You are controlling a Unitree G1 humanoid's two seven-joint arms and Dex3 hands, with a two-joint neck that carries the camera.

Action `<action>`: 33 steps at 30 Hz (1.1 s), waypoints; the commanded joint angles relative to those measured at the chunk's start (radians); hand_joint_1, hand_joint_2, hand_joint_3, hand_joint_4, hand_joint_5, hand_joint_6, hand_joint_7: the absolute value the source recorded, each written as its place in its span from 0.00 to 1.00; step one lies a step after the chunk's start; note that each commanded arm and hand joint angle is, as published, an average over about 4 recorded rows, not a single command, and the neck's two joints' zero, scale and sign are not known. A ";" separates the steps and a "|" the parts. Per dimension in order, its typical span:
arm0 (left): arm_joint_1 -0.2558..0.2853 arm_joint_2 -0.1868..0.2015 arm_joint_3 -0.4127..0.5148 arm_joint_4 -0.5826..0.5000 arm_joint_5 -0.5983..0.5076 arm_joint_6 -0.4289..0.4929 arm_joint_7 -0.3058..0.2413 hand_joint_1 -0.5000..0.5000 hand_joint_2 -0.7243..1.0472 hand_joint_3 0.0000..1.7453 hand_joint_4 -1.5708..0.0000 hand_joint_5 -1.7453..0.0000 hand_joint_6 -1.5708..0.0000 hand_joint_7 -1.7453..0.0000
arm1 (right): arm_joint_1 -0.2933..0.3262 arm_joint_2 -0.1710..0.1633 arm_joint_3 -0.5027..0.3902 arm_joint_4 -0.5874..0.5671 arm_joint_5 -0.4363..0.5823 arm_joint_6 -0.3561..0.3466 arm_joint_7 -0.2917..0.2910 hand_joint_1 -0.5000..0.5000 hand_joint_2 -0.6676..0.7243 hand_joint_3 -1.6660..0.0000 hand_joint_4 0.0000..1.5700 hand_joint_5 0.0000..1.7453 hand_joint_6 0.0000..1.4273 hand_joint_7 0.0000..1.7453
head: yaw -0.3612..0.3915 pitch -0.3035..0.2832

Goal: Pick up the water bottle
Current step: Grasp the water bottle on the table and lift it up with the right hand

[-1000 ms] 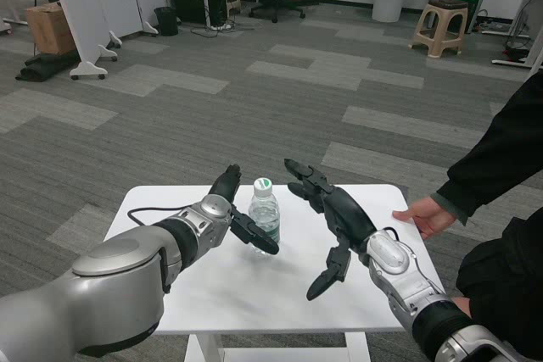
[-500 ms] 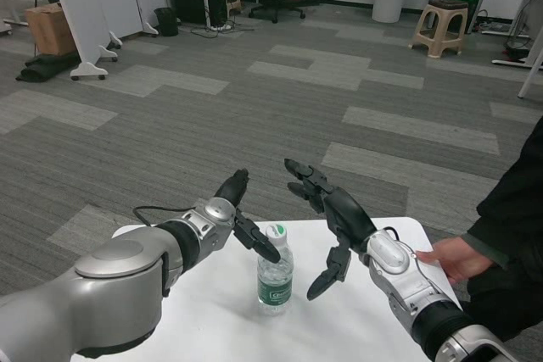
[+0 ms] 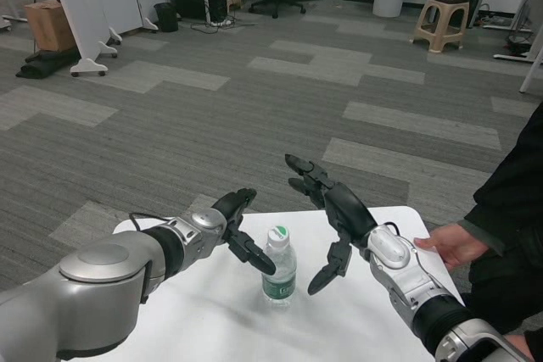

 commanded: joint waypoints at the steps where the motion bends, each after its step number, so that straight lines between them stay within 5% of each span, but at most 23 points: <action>1: 0.020 0.043 0.027 -0.019 -0.003 -0.014 -0.051 1.00 0.30 0.05 1.00 1.00 1.00 1.00 | 0.001 -0.005 -0.009 -0.008 0.005 0.005 -0.003 0.46 0.91 0.71 0.00 0.22 0.00 0.05 | 0.003 -0.001; 12: 0.059 0.153 0.033 -0.080 -0.002 -0.089 -0.210 1.00 0.45 0.05 1.00 1.00 1.00 1.00 | 0.003 -0.004 -0.013 -0.008 0.005 0.005 -0.003 0.45 0.91 0.71 0.00 0.22 0.00 0.04 | 0.003 -0.012; 15: 0.069 0.165 0.022 -0.091 -0.001 -0.150 -0.219 1.00 0.48 0.05 1.00 1.00 1.00 1.00 | 0.004 -0.004 -0.013 -0.007 0.005 0.005 -0.003 0.44 0.91 0.71 0.00 0.22 0.00 0.04 | 0.003 -0.013; 19: 0.092 0.165 0.014 -0.101 0.000 -0.253 -0.216 1.00 0.69 0.05 1.00 1.00 1.00 1.00 | 0.004 -0.003 -0.013 -0.006 0.005 0.005 -0.003 0.43 0.91 0.71 0.00 0.22 0.00 0.04 | 0.004 -0.022; 29: 0.116 0.152 0.014 -0.101 0.002 -0.342 -0.194 1.00 0.90 0.05 1.00 1.00 1.00 1.00 | 0.005 -0.003 -0.013 -0.006 0.005 0.005 -0.003 0.42 0.91 0.71 0.00 0.22 0.00 0.04 | 0.005 -0.024; 33: 0.116 0.146 0.009 -0.101 0.010 -0.351 -0.192 1.00 1.00 0.05 1.00 1.00 0.90 1.00 | 0.005 -0.003 -0.013 -0.006 0.005 0.005 -0.003 0.44 0.91 0.71 0.00 0.22 0.00 0.04 | 0.004 -0.025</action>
